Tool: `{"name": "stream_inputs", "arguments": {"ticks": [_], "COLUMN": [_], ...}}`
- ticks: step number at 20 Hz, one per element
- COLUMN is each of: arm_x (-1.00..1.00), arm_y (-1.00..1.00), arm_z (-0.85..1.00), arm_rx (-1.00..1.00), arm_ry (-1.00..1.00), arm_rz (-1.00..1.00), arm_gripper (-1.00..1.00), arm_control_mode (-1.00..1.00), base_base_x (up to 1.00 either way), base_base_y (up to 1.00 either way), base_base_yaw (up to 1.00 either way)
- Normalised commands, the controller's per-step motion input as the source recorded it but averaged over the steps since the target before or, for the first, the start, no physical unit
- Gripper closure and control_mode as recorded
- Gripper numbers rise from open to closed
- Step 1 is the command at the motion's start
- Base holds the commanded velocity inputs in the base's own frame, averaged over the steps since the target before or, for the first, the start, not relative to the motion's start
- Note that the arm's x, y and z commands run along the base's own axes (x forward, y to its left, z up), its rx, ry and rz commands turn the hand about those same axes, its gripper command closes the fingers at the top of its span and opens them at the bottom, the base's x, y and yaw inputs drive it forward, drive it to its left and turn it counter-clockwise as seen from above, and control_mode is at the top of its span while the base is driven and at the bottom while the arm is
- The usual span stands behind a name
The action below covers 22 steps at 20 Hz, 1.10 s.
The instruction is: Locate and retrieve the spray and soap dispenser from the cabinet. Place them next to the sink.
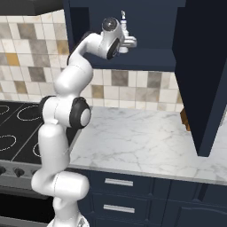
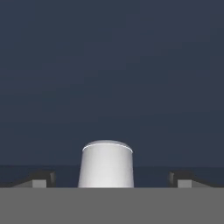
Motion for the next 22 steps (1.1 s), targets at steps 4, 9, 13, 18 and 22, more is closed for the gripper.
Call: {"name": "stream_inputs", "arguments": {"ticks": [4,9,13,18,22], "arm_x": [0.40,0.39,0.32,0.29,-0.03], "arm_y": [-0.01,-0.03,0.00,0.00,-0.08], "arm_z": [-0.12,-0.17,-0.07,-0.08,-0.06], "arm_rx": [0.00,0.00,0.00,0.00,0.00], "arm_ry": [-0.04,-0.01,-0.01,-0.02,-0.01], "arm_rz": [0.00,0.00,0.00,0.00,0.00], "arm_gripper": [-1.00,-1.00,-1.00,1.00,1.00], "arm_control_mode": [-1.00,-1.00,-1.00,-1.00,-1.00], "base_base_x": [0.00,0.00,0.00,0.00,0.00], "base_base_y": [0.00,0.00,0.00,0.00,0.00], "base_base_yaw": [0.00,0.00,0.00,0.00,0.00]}}
